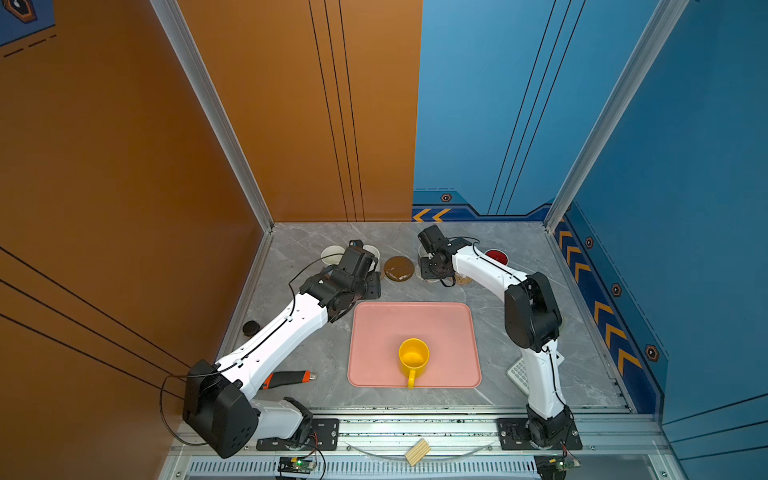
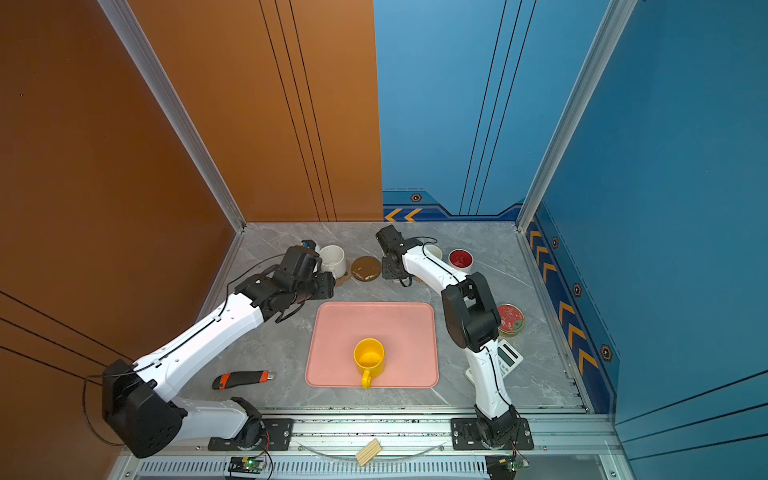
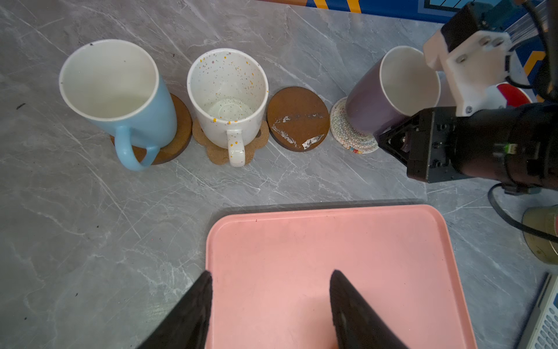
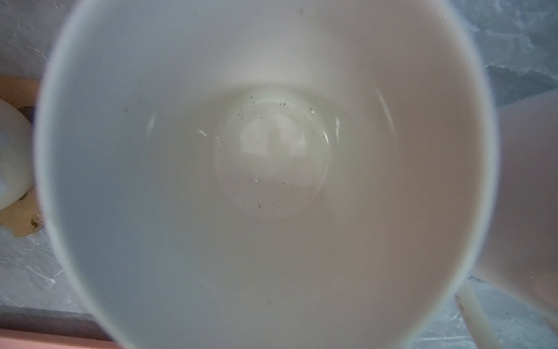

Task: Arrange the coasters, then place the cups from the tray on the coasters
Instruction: 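Lower the lilac mug onto the multicolour coaster and open the right gripper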

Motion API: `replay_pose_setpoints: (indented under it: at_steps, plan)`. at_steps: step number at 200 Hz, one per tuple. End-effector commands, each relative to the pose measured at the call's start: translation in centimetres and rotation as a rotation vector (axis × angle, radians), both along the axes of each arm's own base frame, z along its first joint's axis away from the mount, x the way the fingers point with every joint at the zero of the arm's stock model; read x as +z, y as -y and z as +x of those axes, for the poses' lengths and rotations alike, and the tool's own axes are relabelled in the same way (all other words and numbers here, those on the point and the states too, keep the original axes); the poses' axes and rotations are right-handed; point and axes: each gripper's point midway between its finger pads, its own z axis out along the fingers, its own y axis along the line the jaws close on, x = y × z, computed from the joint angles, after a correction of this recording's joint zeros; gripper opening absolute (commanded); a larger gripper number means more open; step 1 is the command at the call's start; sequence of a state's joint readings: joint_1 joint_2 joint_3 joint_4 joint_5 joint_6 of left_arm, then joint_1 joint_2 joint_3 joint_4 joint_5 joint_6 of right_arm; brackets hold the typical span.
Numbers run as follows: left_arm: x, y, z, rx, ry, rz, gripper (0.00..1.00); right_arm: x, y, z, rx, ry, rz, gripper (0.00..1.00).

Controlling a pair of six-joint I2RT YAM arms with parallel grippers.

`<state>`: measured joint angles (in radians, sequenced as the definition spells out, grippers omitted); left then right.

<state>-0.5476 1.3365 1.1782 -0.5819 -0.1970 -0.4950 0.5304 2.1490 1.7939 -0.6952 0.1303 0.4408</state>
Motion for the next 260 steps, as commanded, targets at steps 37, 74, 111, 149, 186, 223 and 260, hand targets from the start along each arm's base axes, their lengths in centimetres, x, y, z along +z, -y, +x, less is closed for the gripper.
replay_pose_setpoints:
  at_steps: [37,74,111,149,186,223,260]
  plan:
    - [0.2,-0.2,-0.3,0.001,0.002,-0.027,0.63,1.6,-0.4,2.1,-0.006,0.075,0.030,0.00]
    - [0.1,-0.2,-0.4,0.000,-0.001,-0.027,0.63,1.3,-0.4,2.1,-0.007,0.070,0.025,0.00]
    - [0.0,-0.2,-0.4,0.000,-0.003,-0.026,0.63,0.8,-0.3,2.0,-0.008,0.060,0.019,0.00]
    - [-0.1,-0.2,-0.5,0.001,-0.005,-0.025,0.63,0.5,-0.3,1.9,-0.009,0.052,0.017,0.00]
    - [-0.2,-0.3,-0.5,0.004,-0.007,-0.023,0.63,0.0,-0.1,1.7,-0.013,0.044,0.011,0.00]
    - [-0.1,-0.4,-0.6,0.005,-0.006,-0.025,0.63,-0.2,0.0,1.6,-0.018,0.036,0.012,0.00]
    - [-0.4,-0.7,-0.7,0.011,-0.009,-0.021,0.63,-0.2,0.2,1.3,-0.025,0.035,0.005,0.15]
